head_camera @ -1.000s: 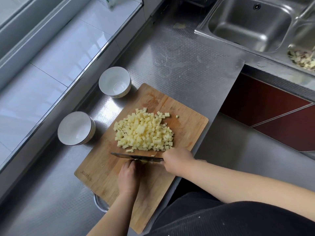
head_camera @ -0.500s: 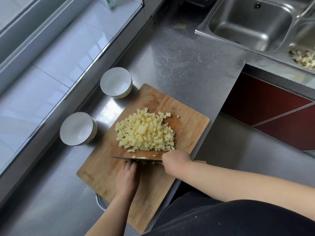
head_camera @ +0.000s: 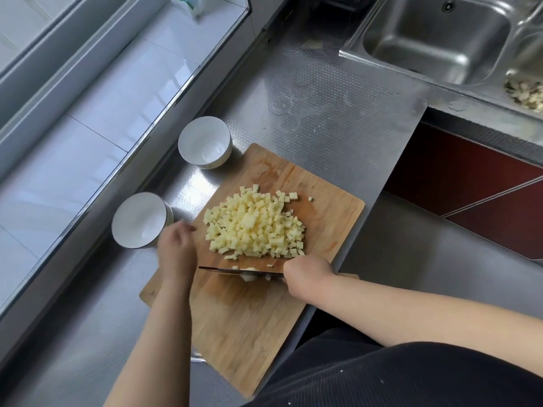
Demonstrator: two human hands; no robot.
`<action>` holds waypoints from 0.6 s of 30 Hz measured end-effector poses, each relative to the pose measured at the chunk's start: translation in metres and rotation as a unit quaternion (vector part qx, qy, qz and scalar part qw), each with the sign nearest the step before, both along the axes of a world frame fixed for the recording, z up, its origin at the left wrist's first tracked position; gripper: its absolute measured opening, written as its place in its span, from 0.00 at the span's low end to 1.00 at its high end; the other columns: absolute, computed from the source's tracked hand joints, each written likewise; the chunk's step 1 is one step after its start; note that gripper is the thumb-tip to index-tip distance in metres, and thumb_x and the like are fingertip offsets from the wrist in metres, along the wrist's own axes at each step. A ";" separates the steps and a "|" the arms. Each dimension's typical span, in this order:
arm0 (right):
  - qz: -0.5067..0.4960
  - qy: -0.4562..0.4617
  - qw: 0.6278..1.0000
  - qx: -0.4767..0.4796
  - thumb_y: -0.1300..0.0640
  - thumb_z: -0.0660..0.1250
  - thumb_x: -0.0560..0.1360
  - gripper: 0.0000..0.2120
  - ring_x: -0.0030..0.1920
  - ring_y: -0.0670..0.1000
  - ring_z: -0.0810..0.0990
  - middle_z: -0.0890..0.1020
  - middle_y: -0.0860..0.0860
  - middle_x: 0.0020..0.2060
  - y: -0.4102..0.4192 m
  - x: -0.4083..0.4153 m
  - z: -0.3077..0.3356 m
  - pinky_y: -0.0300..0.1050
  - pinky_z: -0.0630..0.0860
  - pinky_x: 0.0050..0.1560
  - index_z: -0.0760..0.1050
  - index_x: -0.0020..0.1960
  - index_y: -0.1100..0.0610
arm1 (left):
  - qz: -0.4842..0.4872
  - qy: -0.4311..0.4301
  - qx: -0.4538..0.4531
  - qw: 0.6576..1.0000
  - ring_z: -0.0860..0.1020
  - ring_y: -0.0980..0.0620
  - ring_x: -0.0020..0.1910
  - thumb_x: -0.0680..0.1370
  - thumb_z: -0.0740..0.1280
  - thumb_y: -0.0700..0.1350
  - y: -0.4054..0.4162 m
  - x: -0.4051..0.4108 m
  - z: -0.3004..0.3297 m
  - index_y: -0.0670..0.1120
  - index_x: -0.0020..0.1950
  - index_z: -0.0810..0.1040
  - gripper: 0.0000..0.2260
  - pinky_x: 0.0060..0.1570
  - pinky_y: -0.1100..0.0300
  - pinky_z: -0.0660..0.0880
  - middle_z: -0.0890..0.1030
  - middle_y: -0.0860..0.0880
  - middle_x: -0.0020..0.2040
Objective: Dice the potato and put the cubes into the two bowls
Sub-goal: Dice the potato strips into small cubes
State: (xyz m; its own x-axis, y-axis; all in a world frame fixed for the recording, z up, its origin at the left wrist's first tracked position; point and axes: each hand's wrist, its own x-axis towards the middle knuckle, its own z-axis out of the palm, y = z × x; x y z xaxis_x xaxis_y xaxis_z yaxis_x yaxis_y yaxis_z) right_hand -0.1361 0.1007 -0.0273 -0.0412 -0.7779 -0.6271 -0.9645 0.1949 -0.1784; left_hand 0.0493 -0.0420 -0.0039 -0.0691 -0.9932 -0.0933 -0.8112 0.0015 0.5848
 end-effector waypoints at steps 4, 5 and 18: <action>0.006 0.006 1.000 0.000 0.61 0.58 0.82 0.10 0.52 0.58 0.79 0.80 0.56 0.52 0.002 0.001 0.002 0.44 0.68 0.39 0.76 0.56 0.59 | -0.293 -0.184 0.385 0.856 0.79 0.53 0.44 0.84 0.51 0.57 -0.012 -0.057 0.015 0.44 0.48 0.82 0.24 0.56 0.54 0.73 0.83 0.48 0.48; 0.005 0.006 1.000 0.000 0.61 0.58 0.82 0.10 0.52 0.58 0.79 0.80 0.55 0.52 0.003 0.001 0.002 0.44 0.67 0.38 0.76 0.56 0.59 | -0.334 -0.233 0.427 0.807 0.78 0.52 0.46 0.84 0.49 0.58 -0.008 -0.066 0.012 0.44 0.51 0.82 0.26 0.59 0.53 0.72 0.83 0.48 0.52; 0.037 -0.007 0.997 -0.067 0.63 0.57 0.79 0.10 0.46 0.58 0.79 0.80 0.54 0.46 0.007 -0.007 0.017 0.43 0.61 0.29 0.75 0.54 0.57 | -0.333 -0.290 0.515 0.735 0.76 0.45 0.61 0.83 0.43 0.60 0.005 -0.074 -0.015 0.41 0.61 0.78 0.32 0.66 0.52 0.68 0.79 0.42 0.60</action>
State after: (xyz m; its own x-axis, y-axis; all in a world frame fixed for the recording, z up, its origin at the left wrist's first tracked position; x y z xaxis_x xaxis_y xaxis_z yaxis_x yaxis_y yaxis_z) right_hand -0.1427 0.1081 -0.0101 0.0261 -0.8551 -0.5178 -0.9726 0.0979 -0.2107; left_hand -0.0244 -0.0368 -0.0184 -0.1597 -0.1396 -0.9772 -0.9444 0.3097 0.1100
